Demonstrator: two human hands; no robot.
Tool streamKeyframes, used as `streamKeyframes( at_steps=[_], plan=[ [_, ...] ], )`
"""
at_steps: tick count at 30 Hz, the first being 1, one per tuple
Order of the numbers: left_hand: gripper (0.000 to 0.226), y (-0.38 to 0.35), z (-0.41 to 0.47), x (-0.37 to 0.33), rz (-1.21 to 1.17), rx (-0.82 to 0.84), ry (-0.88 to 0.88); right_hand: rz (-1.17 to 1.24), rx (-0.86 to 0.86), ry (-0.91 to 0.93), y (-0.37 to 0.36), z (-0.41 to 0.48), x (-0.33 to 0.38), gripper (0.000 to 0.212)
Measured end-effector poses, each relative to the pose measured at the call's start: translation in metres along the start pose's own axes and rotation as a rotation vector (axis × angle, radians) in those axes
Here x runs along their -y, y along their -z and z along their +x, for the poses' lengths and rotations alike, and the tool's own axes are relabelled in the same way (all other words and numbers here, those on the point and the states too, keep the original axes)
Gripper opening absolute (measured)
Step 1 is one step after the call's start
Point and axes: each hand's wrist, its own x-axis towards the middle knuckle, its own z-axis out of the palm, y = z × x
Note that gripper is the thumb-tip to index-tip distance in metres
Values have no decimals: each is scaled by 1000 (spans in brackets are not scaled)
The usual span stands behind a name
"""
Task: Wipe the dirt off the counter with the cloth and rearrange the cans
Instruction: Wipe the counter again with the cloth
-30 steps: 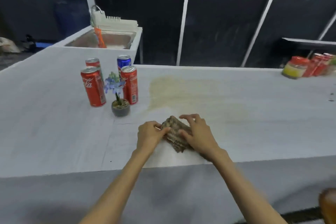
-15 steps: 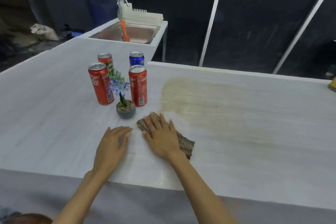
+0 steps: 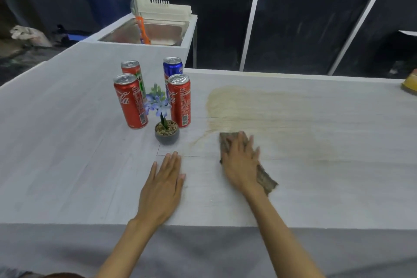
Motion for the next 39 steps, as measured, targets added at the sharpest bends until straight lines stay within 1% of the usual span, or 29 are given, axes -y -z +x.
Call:
streamKeyframes(
  at_steps=[2, 4, 6, 8, 9, 11, 13, 15, 18, 20, 21, 22, 23, 25, 27, 28, 30, 32, 34, 35, 37, 39],
  plan=[
    [52, 0, 1, 0, 0, -4, -2, 5, 22, 189, -18, -22, 27, 58],
    [51, 1, 2, 1, -20, 1, -9, -2, 60, 318, -22, -40, 16, 57],
    [50, 3, 1, 2, -45, 15, -23, -53, 56, 316, -15, -42, -23, 59],
    [49, 3, -1, 3, -46, 25, -41, -146, -12, 207, -1, -34, -64, 59],
    [49, 3, -1, 3, -44, 25, -44, -148, -41, 133, 5, -26, -76, 58],
    [49, 3, -1, 2, -35, 19, -41, -113, -71, 25, 11, -6, -74, 58],
    [49, 1, 0, 1, -14, 19, -43, -98, -89, -1, 4, 12, -45, 59],
    [50, 1, 1, 1, 1, 21, -39, -67, -106, 47, -10, 18, -3, 59],
    [51, 2, 1, 0, 5, 10, -26, -28, -113, 219, -33, -10, 38, 58],
    [51, 3, 1, -1, -12, 14, -22, -30, -87, 329, -38, -41, 28, 57],
    [51, 3, 1, -1, -23, 22, -25, -34, -88, 349, -36, -53, 11, 58],
    [50, 3, 1, -1, -38, 31, -29, -35, -94, 329, -31, -59, -11, 58],
    [49, 4, 2, -2, -50, 35, -38, -51, -104, 271, -23, -59, -36, 58],
    [49, 7, 5, -5, -54, 29, -72, -85, -107, 81, -3, -41, -77, 59],
    [50, 10, 13, -12, -67, 20, -100, -83, -92, -106, 14, -12, -87, 58],
    [50, 10, 18, -17, -78, 16, -107, -79, -104, -145, 17, 3, -78, 58],
    [50, 10, 30, -29, -94, 27, -116, -70, -121, -106, 10, 21, -43, 57],
    [50, 7, 40, -43, -102, 55, -110, -39, -125, 31, -8, 12, -14, 56],
    [51, 2, 47, -57, -96, 65, -112, -38, -127, 136, -20, -19, -16, 56],
    [51, -1, 49, -65, -98, 71, -127, -37, -135, 148, -19, -34, -33, 55],
    [51, -9, 50, -83, -116, 96, -163, -45, -179, 71, -8, -58, -87, 55],
    [51, -18, 52, -104, -132, 133, -198, -59, -210, -112, 14, -67, -152, 56]
  ],
)
